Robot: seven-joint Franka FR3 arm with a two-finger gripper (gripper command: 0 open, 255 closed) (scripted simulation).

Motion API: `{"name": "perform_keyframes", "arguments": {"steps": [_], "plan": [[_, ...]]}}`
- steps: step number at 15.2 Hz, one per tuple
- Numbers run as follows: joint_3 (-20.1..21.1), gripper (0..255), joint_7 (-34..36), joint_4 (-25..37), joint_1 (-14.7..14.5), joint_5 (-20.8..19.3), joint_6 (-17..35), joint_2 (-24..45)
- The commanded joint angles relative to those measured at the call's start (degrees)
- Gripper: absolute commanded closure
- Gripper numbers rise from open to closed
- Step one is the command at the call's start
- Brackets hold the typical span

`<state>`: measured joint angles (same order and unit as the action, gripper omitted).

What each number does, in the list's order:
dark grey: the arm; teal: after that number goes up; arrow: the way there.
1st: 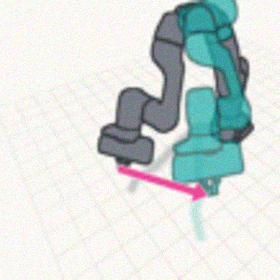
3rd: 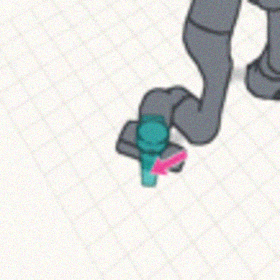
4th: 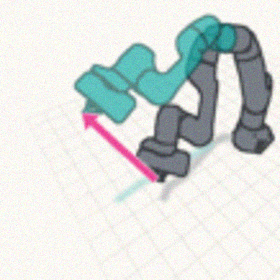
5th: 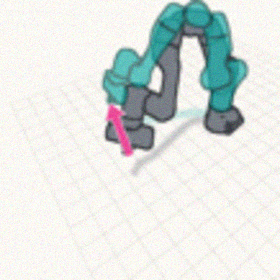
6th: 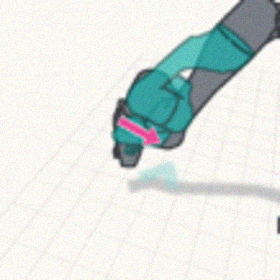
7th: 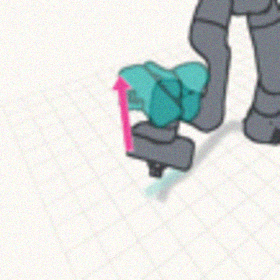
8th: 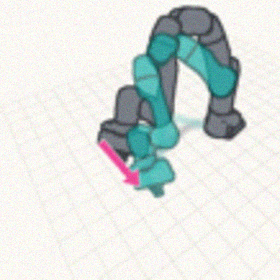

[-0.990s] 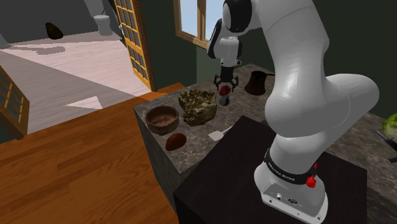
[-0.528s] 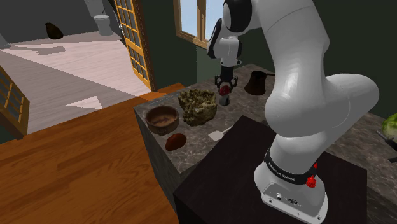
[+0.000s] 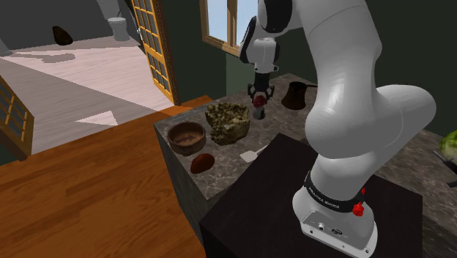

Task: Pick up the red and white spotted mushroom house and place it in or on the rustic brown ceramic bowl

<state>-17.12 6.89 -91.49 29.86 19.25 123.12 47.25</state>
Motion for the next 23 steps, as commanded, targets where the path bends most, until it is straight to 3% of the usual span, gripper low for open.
{"name": "perform_keyframes", "arguments": {"steps": [1,23], "plan": [[-0.28,255,0.23,-0.23,-0.23,-0.31,-0.91,-1.17],[-2.89,255,2.42,-0.19,-1.91,-3.79,-11.47,-12.02]]}}
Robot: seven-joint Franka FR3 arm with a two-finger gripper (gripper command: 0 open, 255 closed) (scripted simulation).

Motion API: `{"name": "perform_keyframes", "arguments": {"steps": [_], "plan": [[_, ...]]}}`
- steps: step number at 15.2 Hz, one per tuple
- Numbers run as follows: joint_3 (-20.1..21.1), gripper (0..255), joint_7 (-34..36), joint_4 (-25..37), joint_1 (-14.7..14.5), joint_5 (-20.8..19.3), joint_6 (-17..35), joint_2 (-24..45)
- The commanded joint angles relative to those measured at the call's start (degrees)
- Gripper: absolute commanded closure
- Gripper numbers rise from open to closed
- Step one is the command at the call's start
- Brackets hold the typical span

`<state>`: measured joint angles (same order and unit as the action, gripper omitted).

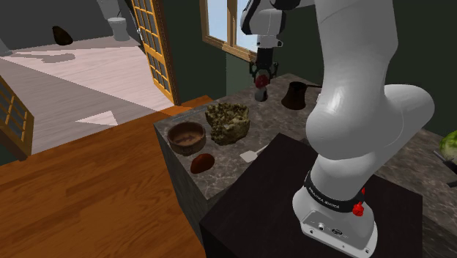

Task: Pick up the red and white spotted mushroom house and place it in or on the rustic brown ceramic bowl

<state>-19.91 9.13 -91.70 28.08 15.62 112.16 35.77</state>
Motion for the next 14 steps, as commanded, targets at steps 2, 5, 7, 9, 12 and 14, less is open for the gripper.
{"name": "perform_keyframes", "arguments": {"steps": [2,5,7,9,12,14], "plan": [[0.02,255,1.22,-1.37,-1.24,-0.33,-0.17,-1.7],[0.62,255,4.36,-5.18,-4.4,-0.56,1.32,-4.41],[1.1,255,6.55,-7.31,-6.43,-0.68,2.16,-5.99],[1.65,255,8.79,-9.13,-8.4,-0.77,2.89,-7.4],[2.56,255,12.23,-11.31,-11.28,-0.83,3.81,-9.17],[3.24,255,14.57,-12.41,-13.12,-0.84,4.3,-10.13]]}}
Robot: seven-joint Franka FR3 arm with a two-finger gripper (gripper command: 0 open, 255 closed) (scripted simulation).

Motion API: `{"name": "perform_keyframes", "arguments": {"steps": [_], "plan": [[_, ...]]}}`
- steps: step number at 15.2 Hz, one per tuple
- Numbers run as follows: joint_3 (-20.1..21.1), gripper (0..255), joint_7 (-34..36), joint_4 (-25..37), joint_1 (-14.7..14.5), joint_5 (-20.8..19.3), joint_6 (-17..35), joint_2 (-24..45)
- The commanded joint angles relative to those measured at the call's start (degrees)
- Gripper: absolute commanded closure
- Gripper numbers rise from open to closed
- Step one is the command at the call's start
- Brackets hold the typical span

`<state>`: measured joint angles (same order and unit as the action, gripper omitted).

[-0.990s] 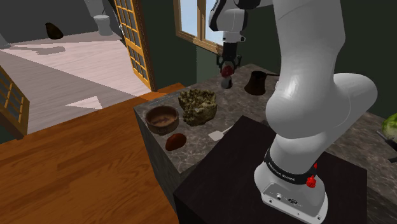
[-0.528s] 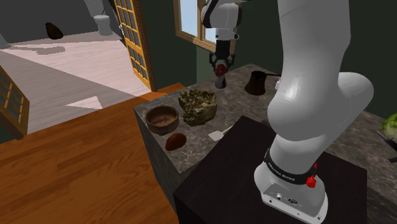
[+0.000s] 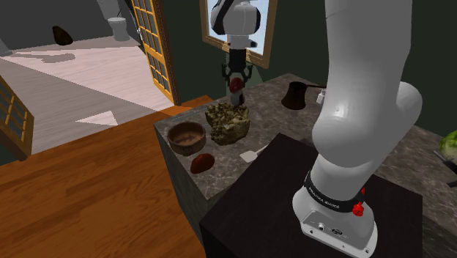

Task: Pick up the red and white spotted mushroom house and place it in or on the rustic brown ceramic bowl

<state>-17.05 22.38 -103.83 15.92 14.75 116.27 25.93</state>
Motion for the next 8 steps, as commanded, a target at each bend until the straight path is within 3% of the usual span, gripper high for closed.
{"name": "perform_keyframes", "arguments": {"steps": [1,8], "plan": [[0.74,255,2.51,-0.71,-1.86,0.05,0.41,-0.7],[3.47,255,10.86,-1.89,-7.91,0.32,1.34,-2.31]]}}
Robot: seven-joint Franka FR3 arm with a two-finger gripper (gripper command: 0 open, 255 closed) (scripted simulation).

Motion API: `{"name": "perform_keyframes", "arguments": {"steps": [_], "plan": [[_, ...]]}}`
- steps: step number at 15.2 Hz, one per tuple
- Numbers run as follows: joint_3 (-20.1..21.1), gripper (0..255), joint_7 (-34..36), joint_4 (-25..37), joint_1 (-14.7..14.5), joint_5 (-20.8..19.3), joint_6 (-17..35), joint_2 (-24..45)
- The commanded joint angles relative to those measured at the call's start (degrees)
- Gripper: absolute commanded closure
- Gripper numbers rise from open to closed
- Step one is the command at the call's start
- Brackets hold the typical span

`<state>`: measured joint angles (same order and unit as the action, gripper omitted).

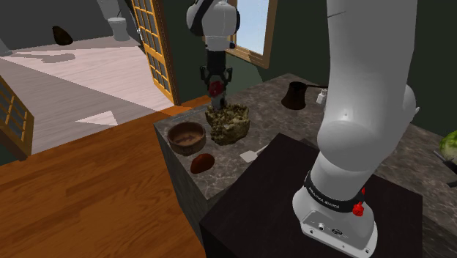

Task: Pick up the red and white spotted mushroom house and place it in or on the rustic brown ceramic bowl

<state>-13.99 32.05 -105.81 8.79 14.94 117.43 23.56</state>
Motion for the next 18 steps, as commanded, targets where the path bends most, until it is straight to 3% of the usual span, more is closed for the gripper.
{"name": "perform_keyframes", "arguments": {"steps": [1,12,18], "plan": [[0.82,255,2.39,0.19,-1.61,0.18,0.23,0.01],[5.39,255,15.9,6.23,-10.41,0.81,-0.67,2.73],[5.73,255,14.96,5.2,-10.26,1.59,2.76,5.23]]}}
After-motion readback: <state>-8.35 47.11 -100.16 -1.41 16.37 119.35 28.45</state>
